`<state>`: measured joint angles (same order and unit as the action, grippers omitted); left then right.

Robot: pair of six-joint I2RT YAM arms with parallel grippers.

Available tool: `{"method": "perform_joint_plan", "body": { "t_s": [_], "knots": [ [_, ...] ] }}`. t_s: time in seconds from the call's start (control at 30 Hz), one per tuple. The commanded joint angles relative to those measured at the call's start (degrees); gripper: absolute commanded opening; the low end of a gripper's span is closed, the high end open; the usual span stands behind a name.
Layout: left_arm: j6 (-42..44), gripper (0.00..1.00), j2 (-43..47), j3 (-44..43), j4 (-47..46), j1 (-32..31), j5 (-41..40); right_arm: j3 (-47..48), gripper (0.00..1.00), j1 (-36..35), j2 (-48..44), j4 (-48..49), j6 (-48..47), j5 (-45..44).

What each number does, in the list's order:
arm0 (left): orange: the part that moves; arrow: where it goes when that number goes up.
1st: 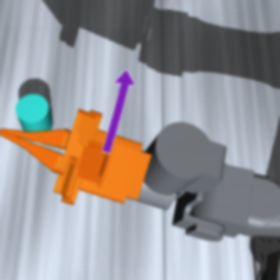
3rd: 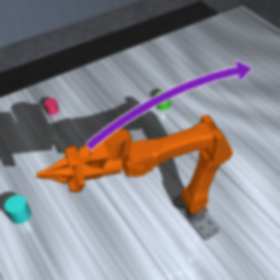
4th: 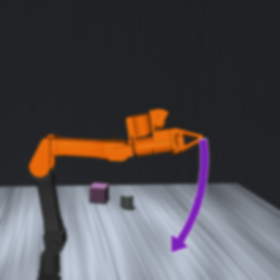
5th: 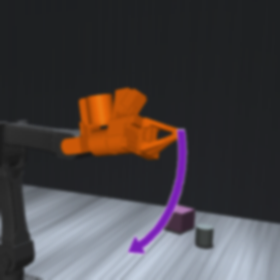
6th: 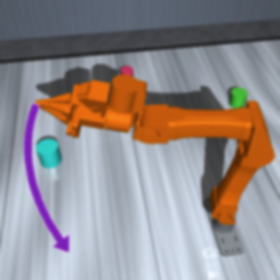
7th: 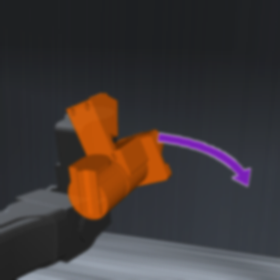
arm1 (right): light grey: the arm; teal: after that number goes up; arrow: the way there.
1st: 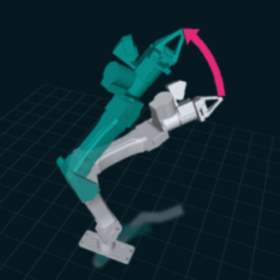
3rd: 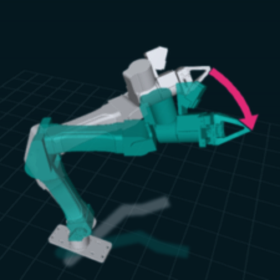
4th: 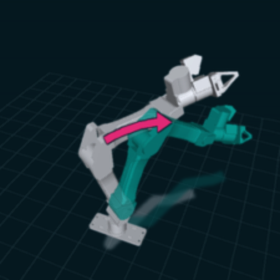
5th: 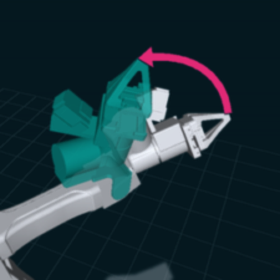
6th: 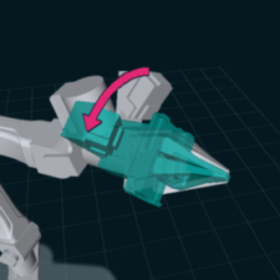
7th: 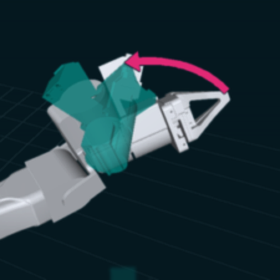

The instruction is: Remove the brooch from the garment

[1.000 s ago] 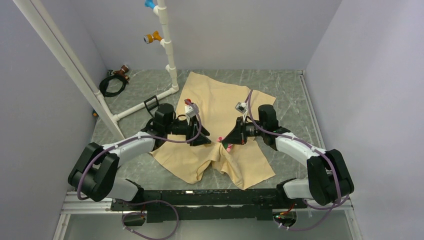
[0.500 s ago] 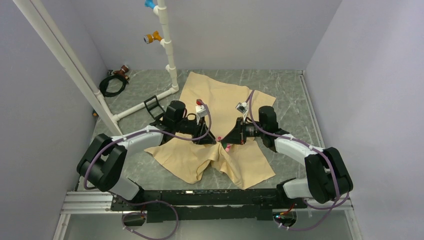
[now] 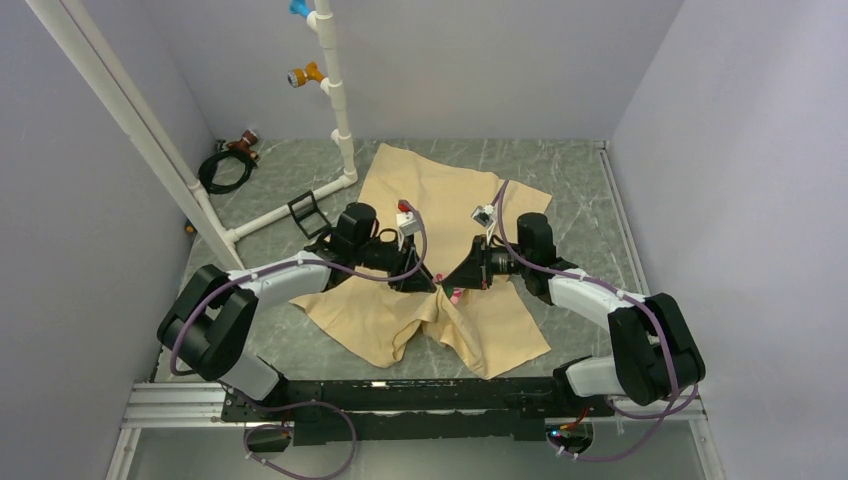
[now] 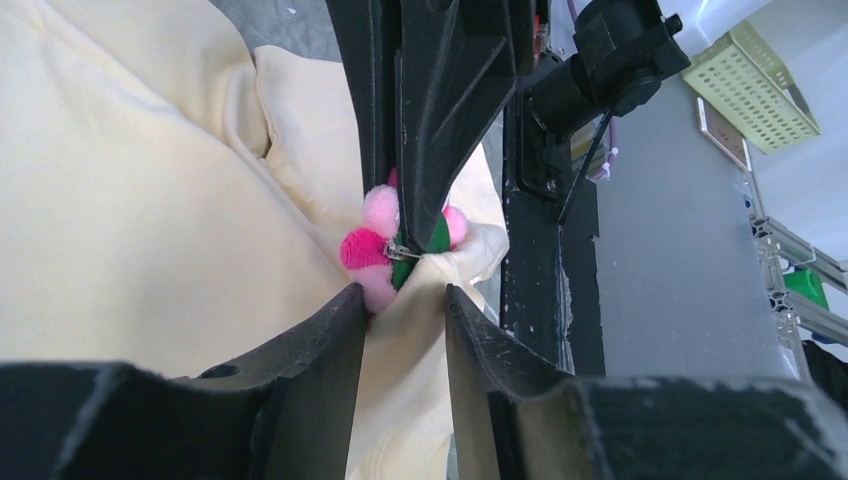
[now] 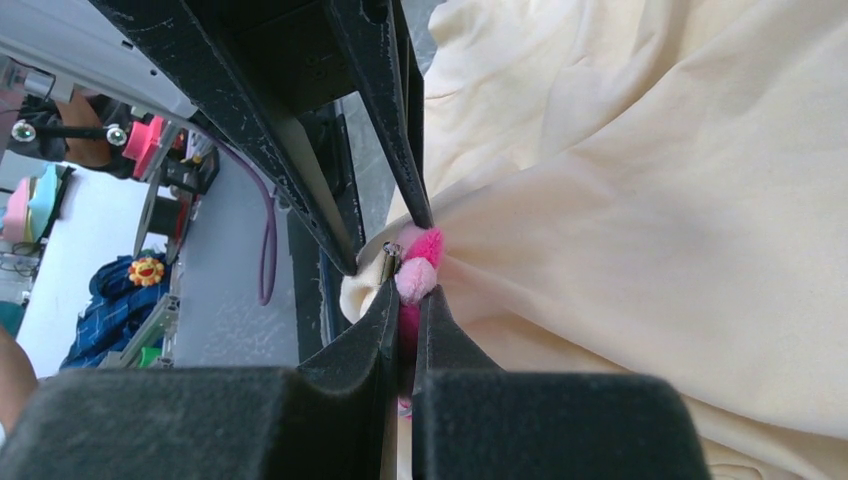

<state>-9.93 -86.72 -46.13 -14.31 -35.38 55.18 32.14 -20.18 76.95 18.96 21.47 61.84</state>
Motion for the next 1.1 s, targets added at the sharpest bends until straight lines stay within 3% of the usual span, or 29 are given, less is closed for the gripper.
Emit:
{"method": "perform_joint_plan", "body": {
  "t_s": [0.0, 0.57, 1.07],
  "knots": [
    [-2.5, 0.40, -2.0, -3.1, -1.6, -0.9, 1.1, 0.1, 0.00, 0.3, -0.1, 3.7, 0.7, -0.5],
    [-13.4, 0.41, -6.0, -5.0, -6.3, -1.5, 2.7, 0.4, 0.00, 0.3, -0.7, 1.7, -0.8, -2.5],
    [-15.5, 0.19, -8.1, -6.1, -4.7, -1.5, 3.2, -0.2, 0.00, 1.3, -1.5, 3.5, 0.1, -1.3]
  ]
}}
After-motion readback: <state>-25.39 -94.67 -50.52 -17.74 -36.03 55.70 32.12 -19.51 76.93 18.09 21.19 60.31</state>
